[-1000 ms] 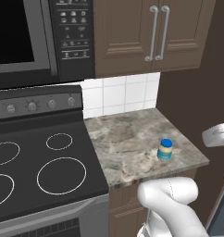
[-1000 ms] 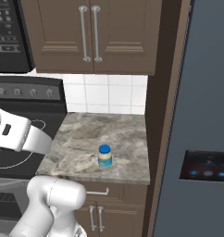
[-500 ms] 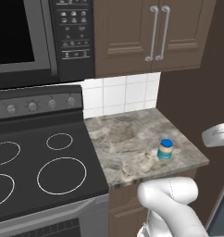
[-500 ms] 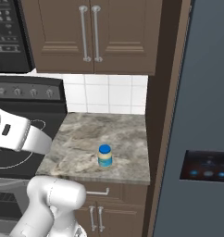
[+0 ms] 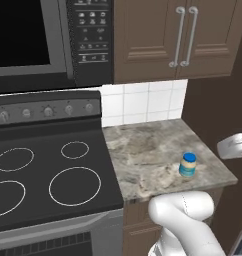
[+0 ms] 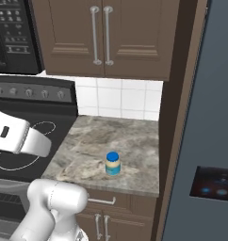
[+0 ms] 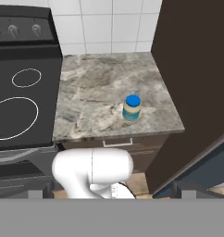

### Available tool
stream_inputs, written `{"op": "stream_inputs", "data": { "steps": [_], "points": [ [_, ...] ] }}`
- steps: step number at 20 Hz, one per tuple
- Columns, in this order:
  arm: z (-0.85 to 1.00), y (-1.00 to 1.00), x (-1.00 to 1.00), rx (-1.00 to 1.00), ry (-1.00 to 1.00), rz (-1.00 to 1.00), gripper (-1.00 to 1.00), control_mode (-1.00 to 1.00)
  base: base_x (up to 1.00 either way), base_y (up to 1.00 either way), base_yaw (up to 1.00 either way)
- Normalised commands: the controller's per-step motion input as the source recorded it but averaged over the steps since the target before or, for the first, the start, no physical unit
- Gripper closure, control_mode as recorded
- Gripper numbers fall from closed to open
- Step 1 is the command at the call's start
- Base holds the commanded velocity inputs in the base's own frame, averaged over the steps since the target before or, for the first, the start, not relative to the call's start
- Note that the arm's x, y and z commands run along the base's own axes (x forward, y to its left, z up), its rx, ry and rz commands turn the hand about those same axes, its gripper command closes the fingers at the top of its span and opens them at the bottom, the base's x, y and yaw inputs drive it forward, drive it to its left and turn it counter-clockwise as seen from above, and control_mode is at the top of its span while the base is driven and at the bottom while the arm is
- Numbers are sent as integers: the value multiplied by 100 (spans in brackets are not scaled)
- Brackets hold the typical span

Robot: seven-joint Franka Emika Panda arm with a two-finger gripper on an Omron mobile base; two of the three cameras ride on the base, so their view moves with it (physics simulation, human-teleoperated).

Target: Place the mayonnaise and mayonnaise from the counter to the top shelf of the fridge. If the existing items in the fridge are on the top shelf, move them to other shelves.

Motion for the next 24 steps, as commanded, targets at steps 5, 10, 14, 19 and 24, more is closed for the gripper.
{"op": "stream_inputs", "data": {
  "steps": [5,10,14,19,24],
  "points": [
    [-1,8,33,0,0,-1,-100,-100,60,4,1],
    [-41,56,82,1,0,-29,-100,-100,0,0,0],
    [-57,57,99,2,0,-43,-100,-100,0,0,0],
    [-90,15,80,1,0,-50,-100,-100,0,0,0],
    [-77,-9,64,0,0,-44,-100,-100,0,0,0]
  ]
}}
